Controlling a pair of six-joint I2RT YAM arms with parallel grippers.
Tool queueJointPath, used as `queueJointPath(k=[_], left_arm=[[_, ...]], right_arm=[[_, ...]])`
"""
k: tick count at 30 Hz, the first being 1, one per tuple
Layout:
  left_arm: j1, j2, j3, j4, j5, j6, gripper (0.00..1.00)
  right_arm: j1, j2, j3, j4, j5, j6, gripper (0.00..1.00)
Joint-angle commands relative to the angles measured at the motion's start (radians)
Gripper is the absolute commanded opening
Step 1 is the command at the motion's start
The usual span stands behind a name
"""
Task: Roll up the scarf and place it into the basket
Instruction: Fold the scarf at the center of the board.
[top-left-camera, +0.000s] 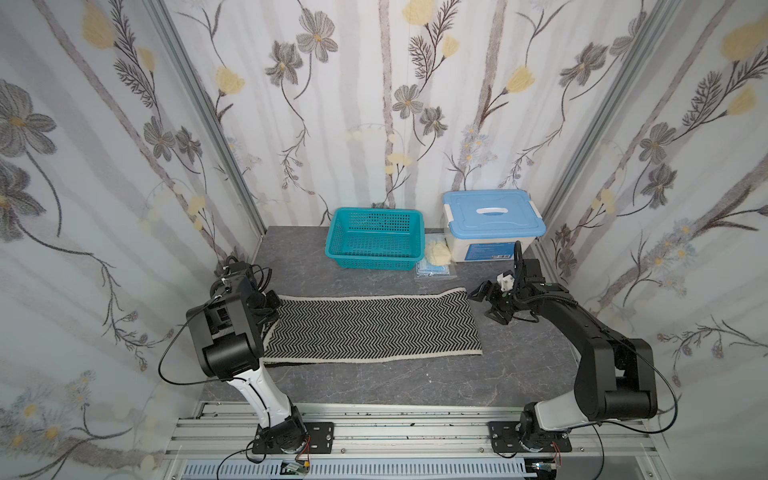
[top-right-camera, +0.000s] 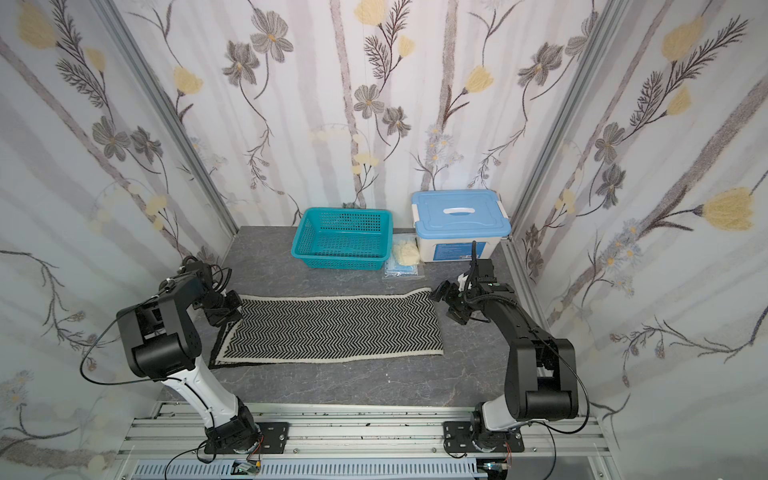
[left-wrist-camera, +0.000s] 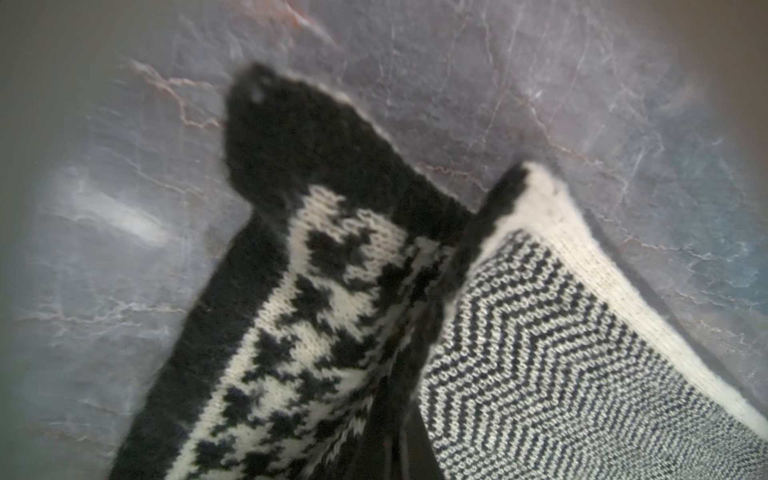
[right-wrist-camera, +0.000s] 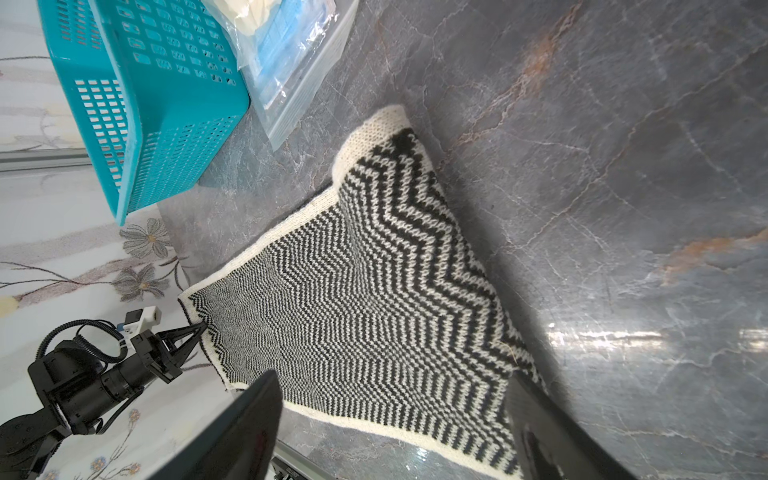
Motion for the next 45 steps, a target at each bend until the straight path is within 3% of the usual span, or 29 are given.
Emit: queueJointPath(k=[1, 9, 14, 23, 29, 32, 33, 36, 41, 45], left_arm=[[0.0, -0.065, 0.021, -0.054, -0.013, 0.013, 0.0], [0.032, -0.184, 0.003, -0.17, -0.156, 0.01, 0.0], [0.097, -0.164, -0.024, -0.131, -0.16, 0.007, 0.0], [0.143, -0.016, 0.081, -0.16, -0.164, 0.019, 0.0], [0.142, -0.083, -0.033, -0.171, -0.212, -0.01, 0.02], [0.135, -0.11, -0.02, -0.187, -0.211, -0.017, 0.53], [0.131, -0.121, -0.003, -0.197, -0.214, -0.02, 0.58], [0.104, -0.179, 0.069, -0.25, -0.24, -0.032, 0.69], [-0.049, -0.285, 0.171, -0.346, -0.341, -0.071, 0.77], [-0.184, -0.318, 0.078, -0.251, -0.171, -0.19, 0.77]], right_arm=[[0.001, 0.009, -0.005, 0.04, -0.01, 0.0, 0.85], [-0.001, 0.01, -0.027, 0.051, -0.003, 0.005, 0.85], [-0.002, 0.015, -0.023, 0.043, -0.006, 0.0, 0.85], [-0.002, 0.017, -0.016, 0.046, 0.015, 0.021, 0.85], [0.012, 0.055, 0.034, 0.079, 0.015, 0.051, 0.86], [0.028, 0.084, 0.068, 0.074, 0.015, 0.037, 0.85], [0.033, 0.095, 0.08, 0.07, 0.015, 0.031, 0.85], [0.05, 0.123, 0.111, 0.045, 0.017, 0.009, 0.85], [0.07, 0.15, 0.12, 0.015, 0.032, -0.007, 0.85], [0.068, 0.168, 0.096, 0.034, 0.043, 0.013, 0.85]])
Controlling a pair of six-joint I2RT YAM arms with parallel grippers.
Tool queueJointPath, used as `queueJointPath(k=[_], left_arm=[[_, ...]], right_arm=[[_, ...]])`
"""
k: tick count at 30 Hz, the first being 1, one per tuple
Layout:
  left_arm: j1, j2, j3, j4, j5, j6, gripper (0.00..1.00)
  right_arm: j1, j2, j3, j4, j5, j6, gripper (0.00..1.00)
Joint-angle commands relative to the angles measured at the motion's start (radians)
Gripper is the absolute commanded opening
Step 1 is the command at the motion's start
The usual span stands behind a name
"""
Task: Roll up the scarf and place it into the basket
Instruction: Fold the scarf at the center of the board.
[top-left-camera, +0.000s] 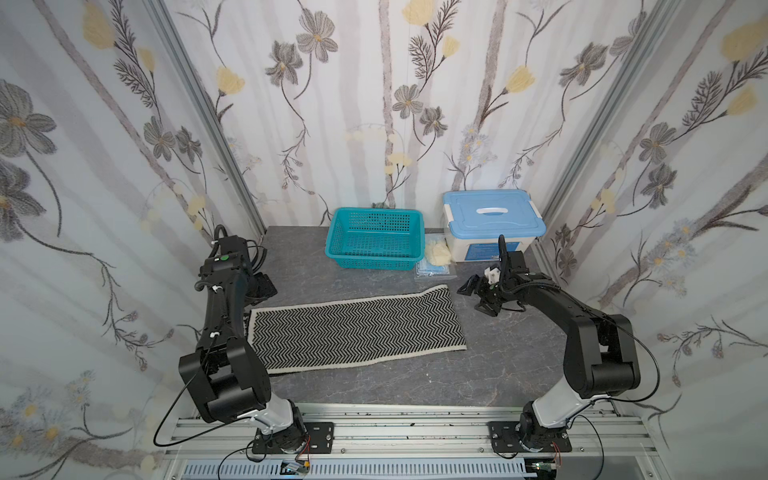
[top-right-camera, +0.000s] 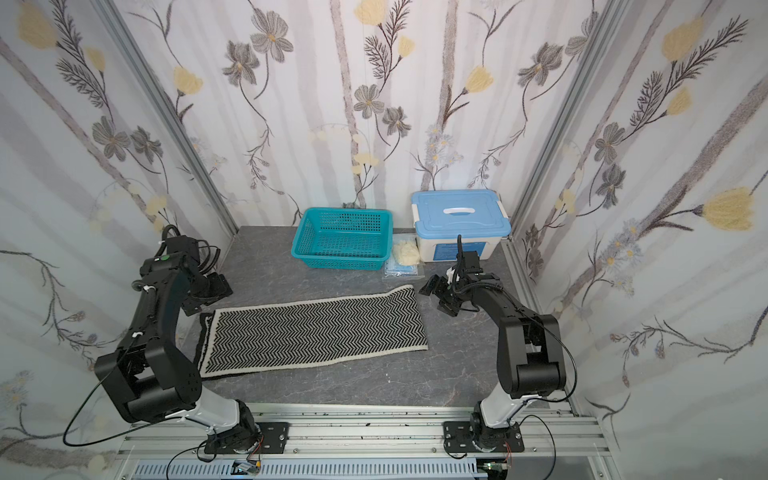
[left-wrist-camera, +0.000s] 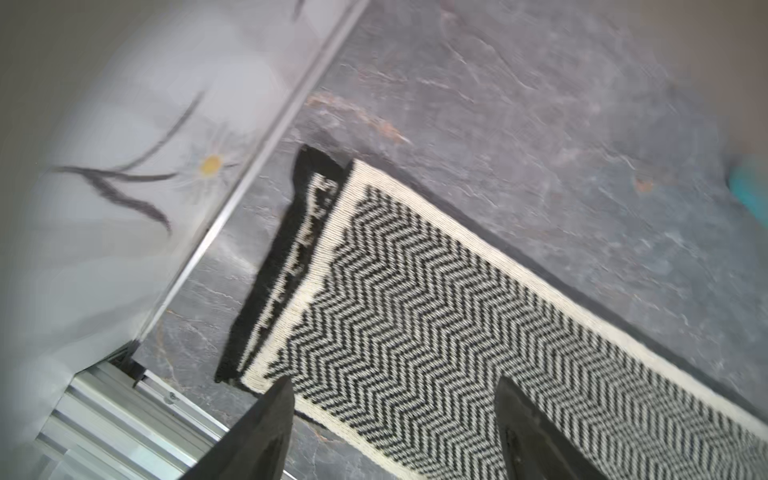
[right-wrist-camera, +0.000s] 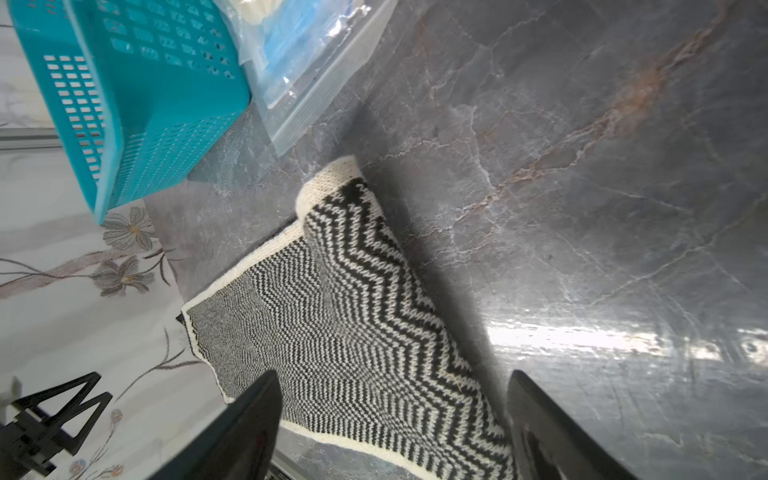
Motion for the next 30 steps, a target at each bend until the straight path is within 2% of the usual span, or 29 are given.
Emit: queueJointPath(k=[1, 5, 8, 12, 17, 25, 30], left_arm=[[-0.078, -0.015, -0.101, 0.071, 0.159, -0.143, 0.77], [-0.221, 0.03, -0.226, 0.245, 0.266, -0.26, 0.77], [-0.311, 0.091, -0.253, 0.301, 0.318, -0.292, 0.77], [-0.376, 0.147, -0.263, 0.33, 0.354, -0.292, 0.77], [-0.393, 0.174, -0.323, 0.346, 0.378, -0.293, 0.77], [-0.387, 0.177, -0.404, 0.377, 0.37, -0.301, 0.76], [-0.371, 0.179, -0.419, 0.397, 0.384, -0.306, 0.76]], right_arm=[[0.001, 0.012, -0.011, 0.016, 0.02, 0.01, 0.86], [0.002, 0.065, 0.006, 0.068, -0.015, 0.019, 0.86], [0.0, 0.089, 0.018, 0.086, -0.023, 0.017, 0.86], [0.0, 0.116, 0.017, 0.117, -0.049, 0.007, 0.86], [0.031, 0.151, 0.02, 0.122, -0.084, -0.015, 0.84], [0.101, 0.184, 0.023, 0.048, -0.028, -0.068, 0.82], [0.104, 0.21, 0.019, 0.024, -0.014, -0.076, 0.78]])
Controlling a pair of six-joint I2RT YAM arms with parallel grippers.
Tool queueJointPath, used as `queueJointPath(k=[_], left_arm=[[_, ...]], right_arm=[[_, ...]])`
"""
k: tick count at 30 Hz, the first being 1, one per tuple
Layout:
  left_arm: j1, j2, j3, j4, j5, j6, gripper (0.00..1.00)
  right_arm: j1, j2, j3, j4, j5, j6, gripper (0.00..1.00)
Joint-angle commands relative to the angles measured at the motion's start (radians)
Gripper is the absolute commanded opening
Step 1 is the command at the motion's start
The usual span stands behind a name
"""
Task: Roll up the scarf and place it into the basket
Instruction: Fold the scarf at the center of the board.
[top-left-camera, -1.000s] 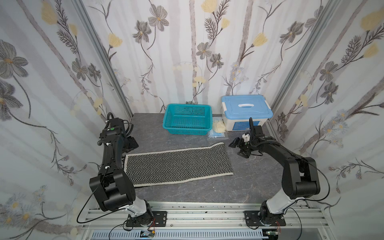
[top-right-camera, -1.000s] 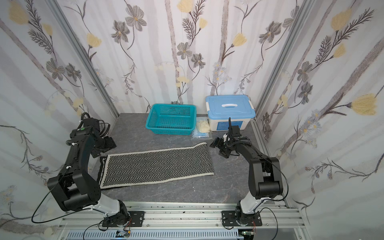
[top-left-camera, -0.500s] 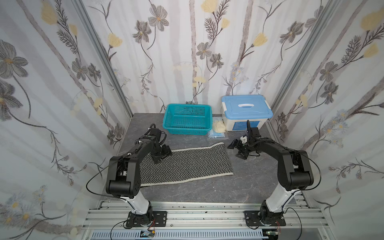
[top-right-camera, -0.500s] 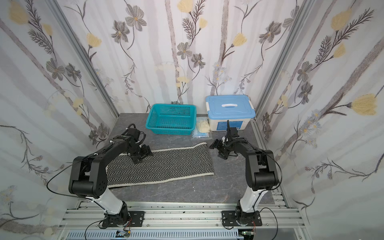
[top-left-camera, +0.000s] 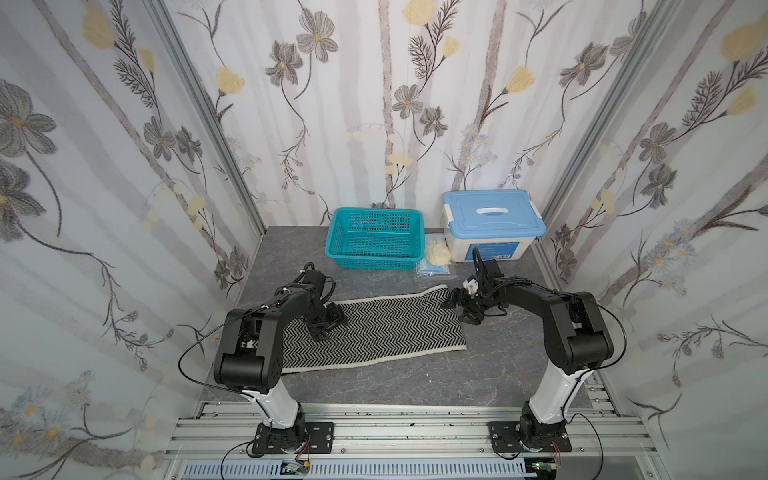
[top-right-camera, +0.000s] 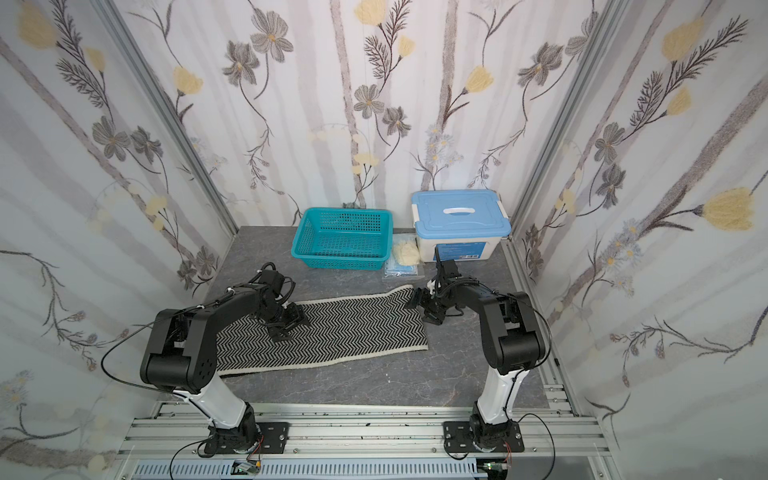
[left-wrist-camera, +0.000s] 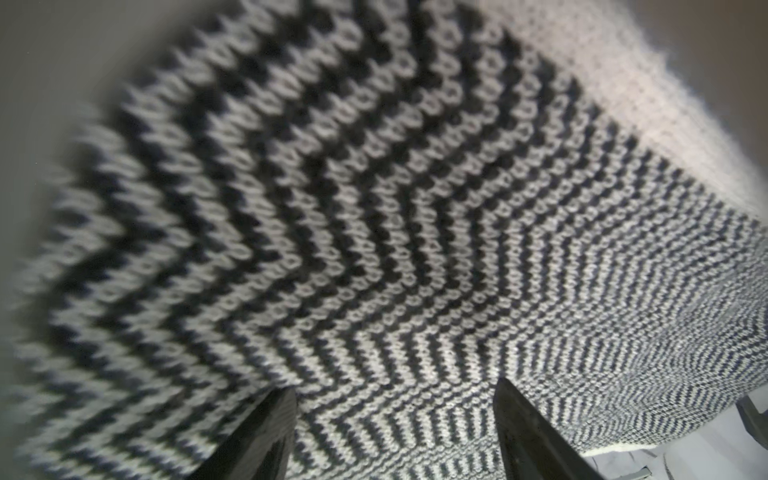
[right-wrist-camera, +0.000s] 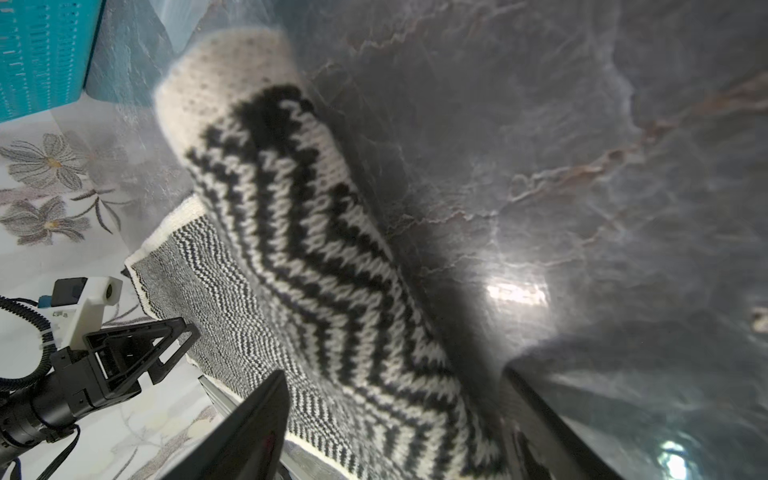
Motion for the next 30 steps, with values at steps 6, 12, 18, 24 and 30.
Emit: queueJointPath(k=[6, 12, 18, 24, 30], left_arm=[[0.02, 0.004, -0.029, 0.023, 0.012, 0.0, 0.76], [0.017, 0.006, -0.048, 0.051, 0.027, -0.015, 0.76], [-0.023, 0.017, -0.023, 0.03, 0.011, -0.007, 0.76], [-0.18, 0.079, 0.011, 0.137, 0.041, -0.095, 0.76], [-0.397, 0.239, 0.16, 0.285, 0.068, -0.258, 0.76]], right_arm=[[0.02, 0.046, -0.003, -0.018, 0.038, -0.035, 0.62], [0.024, 0.048, -0.004, -0.071, 0.087, -0.071, 0.28], [-0.041, -0.064, -0.015, -0.108, 0.135, -0.089, 0.0], [-0.145, -0.225, 0.087, -0.262, 0.216, -0.173, 0.0], [-0.246, -0.364, 0.218, -0.432, 0.322, -0.249, 0.0]])
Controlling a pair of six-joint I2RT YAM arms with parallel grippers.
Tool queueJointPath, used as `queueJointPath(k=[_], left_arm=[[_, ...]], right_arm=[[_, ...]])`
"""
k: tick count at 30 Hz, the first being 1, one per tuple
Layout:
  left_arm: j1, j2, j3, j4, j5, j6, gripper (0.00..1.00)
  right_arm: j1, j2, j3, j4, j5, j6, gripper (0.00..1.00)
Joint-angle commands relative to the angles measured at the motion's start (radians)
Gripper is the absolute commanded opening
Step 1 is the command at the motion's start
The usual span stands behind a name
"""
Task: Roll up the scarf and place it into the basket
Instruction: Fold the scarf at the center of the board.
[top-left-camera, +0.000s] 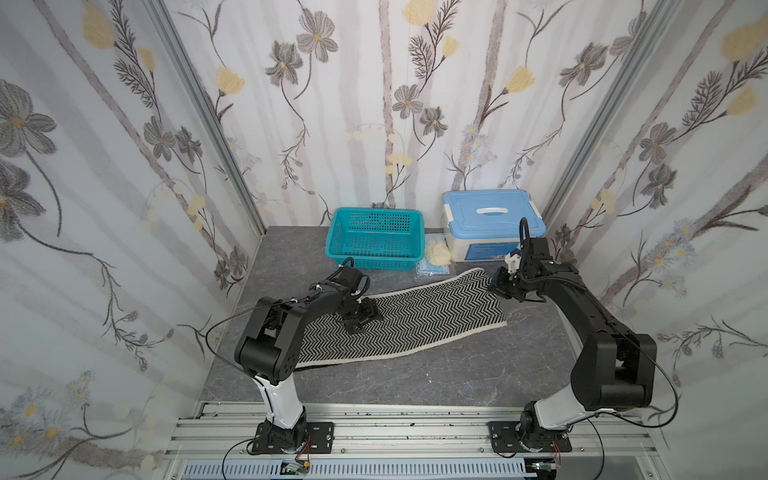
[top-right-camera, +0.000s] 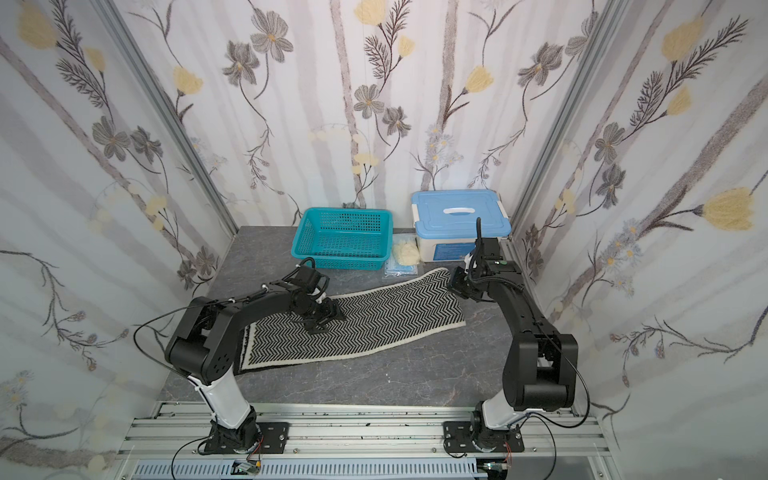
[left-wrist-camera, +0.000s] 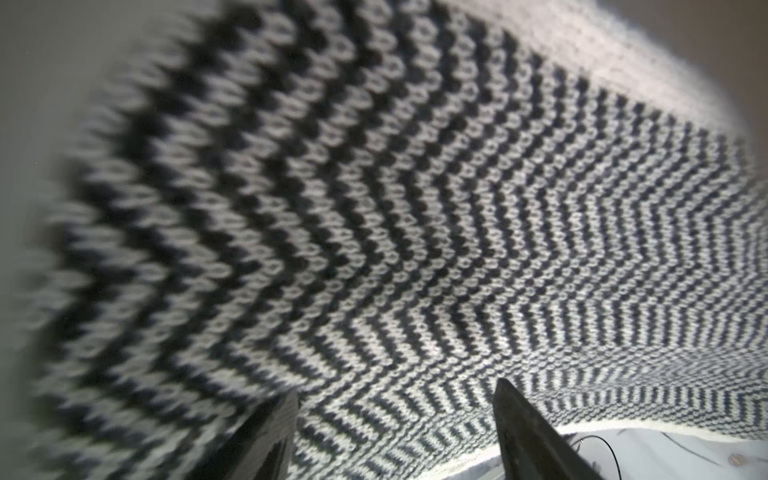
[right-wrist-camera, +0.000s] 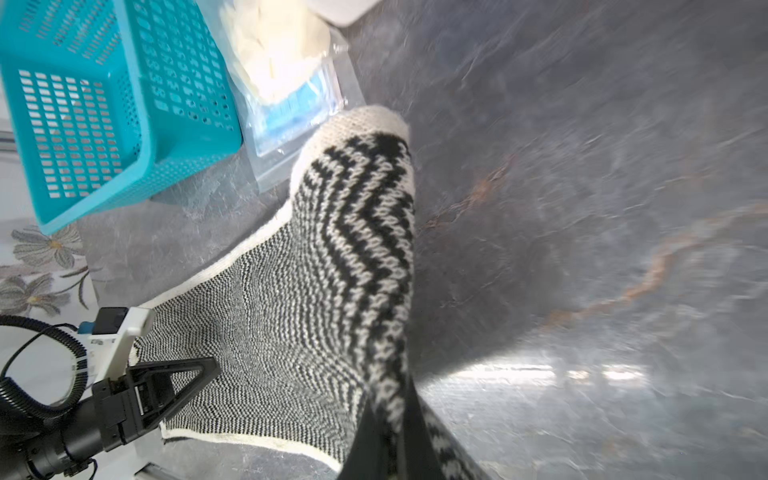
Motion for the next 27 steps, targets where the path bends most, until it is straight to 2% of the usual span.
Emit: queueJointPath(k=[1, 5, 7, 10, 12, 16, 19, 22, 27], left_arm=[[-0.097, 0.105, 0.061, 0.092, -0.051, -0.127, 0.76], [-0.178, 0.241, 0.184, 0.223, -0.025, -0.25, 0.76], [-0.211, 0.307, 0.274, 0.212, -0.024, -0.257, 0.76], [-0.241, 0.377, 0.384, 0.205, -0.005, -0.255, 0.76], [-0.241, 0.379, 0.38, 0.263, 0.015, -0.291, 0.76], [-0.208, 0.328, 0.313, 0.349, 0.077, -0.335, 0.77], [-0.154, 0.246, 0.327, 0.173, 0.061, -0.205, 0.77], [-0.063, 0.181, 0.345, -0.028, 0.018, -0.029, 0.77], [0.078, 0.119, 0.332, -0.205, -0.042, 0.16, 0.77]], right_arm=[[-0.04, -0.057, 0.048, -0.126, 0.105, -0.064, 0.0], [-0.078, -0.127, 0.079, -0.202, 0.183, -0.074, 0.0], [-0.085, -0.137, 0.092, -0.225, 0.2, -0.084, 0.0], [-0.087, -0.139, 0.093, -0.207, 0.115, -0.097, 0.0], [-0.075, -0.151, 0.079, -0.168, 0.052, -0.081, 0.0], [-0.043, -0.168, 0.095, -0.161, 0.063, -0.064, 0.0], [-0.04, -0.165, 0.114, -0.179, 0.103, -0.073, 0.0], [-0.04, -0.163, 0.115, -0.184, 0.126, -0.075, 0.0], [-0.039, -0.153, 0.13, -0.19, 0.162, -0.083, 0.0]])
